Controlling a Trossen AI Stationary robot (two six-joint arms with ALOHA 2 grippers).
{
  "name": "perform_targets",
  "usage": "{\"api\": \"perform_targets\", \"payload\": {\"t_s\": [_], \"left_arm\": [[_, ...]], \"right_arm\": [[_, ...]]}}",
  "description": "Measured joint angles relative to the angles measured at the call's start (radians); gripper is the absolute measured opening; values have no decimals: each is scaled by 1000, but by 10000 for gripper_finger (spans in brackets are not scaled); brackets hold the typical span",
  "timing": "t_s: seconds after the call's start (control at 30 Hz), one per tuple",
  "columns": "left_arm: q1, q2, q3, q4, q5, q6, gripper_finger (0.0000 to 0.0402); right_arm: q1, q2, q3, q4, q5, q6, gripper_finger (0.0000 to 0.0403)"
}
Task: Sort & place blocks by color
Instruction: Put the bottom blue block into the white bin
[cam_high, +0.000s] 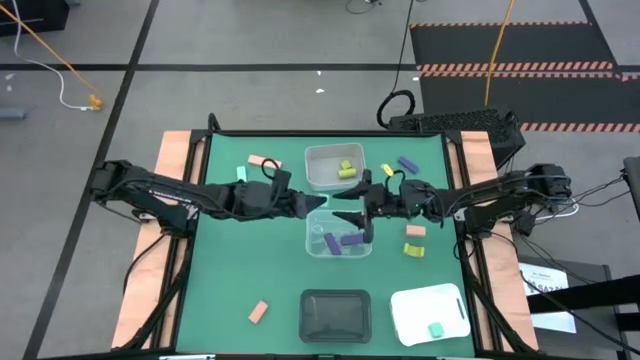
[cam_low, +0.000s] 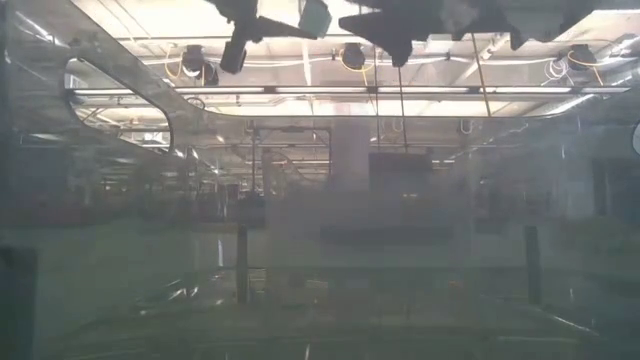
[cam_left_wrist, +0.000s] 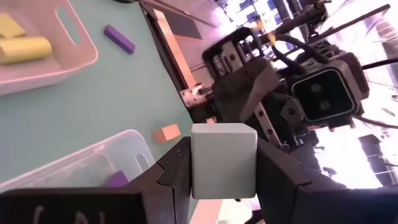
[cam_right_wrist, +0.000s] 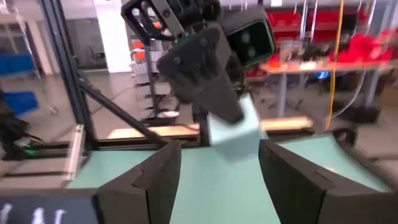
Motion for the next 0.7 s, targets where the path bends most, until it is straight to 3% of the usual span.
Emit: {"api": "perform_targets", "payload": {"t_s": [0.2,0.7], "left_arm": [[-18,0,-1,57,21,-5,132],[-15,4,-2,134,15,-29,132]], "right_arm": [[0,16,16,9,53,-119,209],[0,74,107,14,56,-256,208]]}}
